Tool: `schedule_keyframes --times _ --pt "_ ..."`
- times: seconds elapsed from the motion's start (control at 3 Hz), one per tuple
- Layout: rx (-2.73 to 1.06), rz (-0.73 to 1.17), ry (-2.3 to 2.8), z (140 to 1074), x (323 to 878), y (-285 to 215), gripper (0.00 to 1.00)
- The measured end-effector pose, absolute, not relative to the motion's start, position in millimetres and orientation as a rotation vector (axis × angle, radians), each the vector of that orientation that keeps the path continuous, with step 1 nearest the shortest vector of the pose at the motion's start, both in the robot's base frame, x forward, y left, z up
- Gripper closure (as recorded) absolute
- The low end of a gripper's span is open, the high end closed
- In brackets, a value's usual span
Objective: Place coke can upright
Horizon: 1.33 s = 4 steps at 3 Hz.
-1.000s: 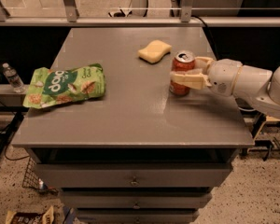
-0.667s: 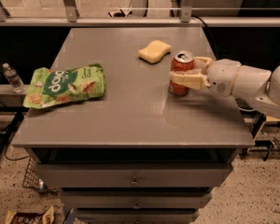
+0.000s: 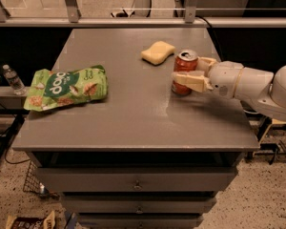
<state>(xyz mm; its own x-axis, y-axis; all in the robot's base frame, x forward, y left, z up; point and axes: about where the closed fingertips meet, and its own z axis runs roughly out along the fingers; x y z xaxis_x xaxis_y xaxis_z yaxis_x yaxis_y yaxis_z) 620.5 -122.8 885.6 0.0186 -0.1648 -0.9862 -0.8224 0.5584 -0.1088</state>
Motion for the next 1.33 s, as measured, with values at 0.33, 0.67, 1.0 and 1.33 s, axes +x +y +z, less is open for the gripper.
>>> schedule_keyframes --times 0.33,0.67,1.0,1.33 --pt "-0.889 0.635 1.492 885.9 620.5 -120.4 0.0" --pt "-0.889 0.635 1.492 886.0 620.5 -120.2 0.0" --pt "-0.937 0.523 1.519 900.7 623.3 -143.1 0.0" --pt "-0.993 0.333 1.587 924.6 621.1 -177.5 0.0"
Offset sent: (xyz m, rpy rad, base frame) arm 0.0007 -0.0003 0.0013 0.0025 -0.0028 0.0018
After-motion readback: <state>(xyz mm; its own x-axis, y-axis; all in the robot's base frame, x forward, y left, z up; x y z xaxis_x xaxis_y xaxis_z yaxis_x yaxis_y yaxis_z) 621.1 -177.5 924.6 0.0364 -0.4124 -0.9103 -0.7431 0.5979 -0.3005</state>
